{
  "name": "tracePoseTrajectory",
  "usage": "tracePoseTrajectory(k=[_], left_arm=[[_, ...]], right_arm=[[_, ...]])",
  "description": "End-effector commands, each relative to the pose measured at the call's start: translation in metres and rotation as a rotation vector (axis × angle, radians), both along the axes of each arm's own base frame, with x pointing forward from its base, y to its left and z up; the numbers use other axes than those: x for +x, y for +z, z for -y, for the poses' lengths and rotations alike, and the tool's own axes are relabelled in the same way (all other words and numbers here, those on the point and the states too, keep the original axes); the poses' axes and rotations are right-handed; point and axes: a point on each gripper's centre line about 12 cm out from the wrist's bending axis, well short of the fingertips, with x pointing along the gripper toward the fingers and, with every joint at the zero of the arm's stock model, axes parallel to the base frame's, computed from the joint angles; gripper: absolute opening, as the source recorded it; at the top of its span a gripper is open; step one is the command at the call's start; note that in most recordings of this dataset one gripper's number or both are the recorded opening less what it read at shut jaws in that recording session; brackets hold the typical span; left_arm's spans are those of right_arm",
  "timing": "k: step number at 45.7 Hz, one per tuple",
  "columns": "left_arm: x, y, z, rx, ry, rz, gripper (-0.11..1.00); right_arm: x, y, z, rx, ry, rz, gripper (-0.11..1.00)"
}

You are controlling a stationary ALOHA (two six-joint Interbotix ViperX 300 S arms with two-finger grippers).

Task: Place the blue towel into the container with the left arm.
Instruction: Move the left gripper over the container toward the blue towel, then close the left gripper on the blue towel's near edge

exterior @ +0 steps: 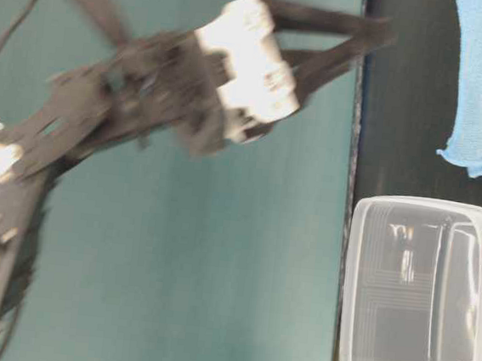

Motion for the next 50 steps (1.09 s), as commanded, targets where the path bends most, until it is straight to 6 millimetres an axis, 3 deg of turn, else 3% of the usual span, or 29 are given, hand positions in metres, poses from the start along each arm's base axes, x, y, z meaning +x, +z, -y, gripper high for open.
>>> tracePoseTrajectory(k=[1, 13, 22, 26, 33, 39, 42, 50], left_arm=[[0.013, -0.013, 0.004, 0.002, -0.009, 0.005, 0.88], [0.015, -0.069, 0.019, -0.001, -0.034, -0.094, 0.87], [0.015, -0.08, 0.021, -0.001, -0.038, -0.103, 0.84], [0.014, -0.08, 0.019, -0.003, -0.034, -0.103, 0.73], [0.013, -0.08, 0.02, -0.001, -0.037, -0.103, 0.34], [0.017, -0.061, 0.019, 0.001, -0.037, -0.066, 0.06], [0.019, -0.042, 0.017, 0.0, -0.034, -0.032, 0.06], [0.011, 0.033, 0.013, 0.022, -0.05, 0.023, 0.06]], right_arm=[[0.0, 0.008, 0.0, 0.001, 0.0, 0.02, 0.74], [0.0, 0.008, 0.0, 0.006, 0.002, 0.02, 0.74], [0.0, 0.007, 0.0, 0.006, 0.0, 0.017, 0.74], [0.001, 0.006, 0.0, 0.008, 0.001, 0.014, 0.74], [0.001, 0.006, 0.0, 0.008, 0.001, 0.014, 0.73], [0.0, 0.007, 0.0, 0.009, 0.001, 0.022, 0.72], [-0.001, 0.007, 0.0, 0.009, 0.001, 0.025, 0.72], [-0.001, 0.007, 0.0, 0.009, -0.001, 0.025, 0.72]])
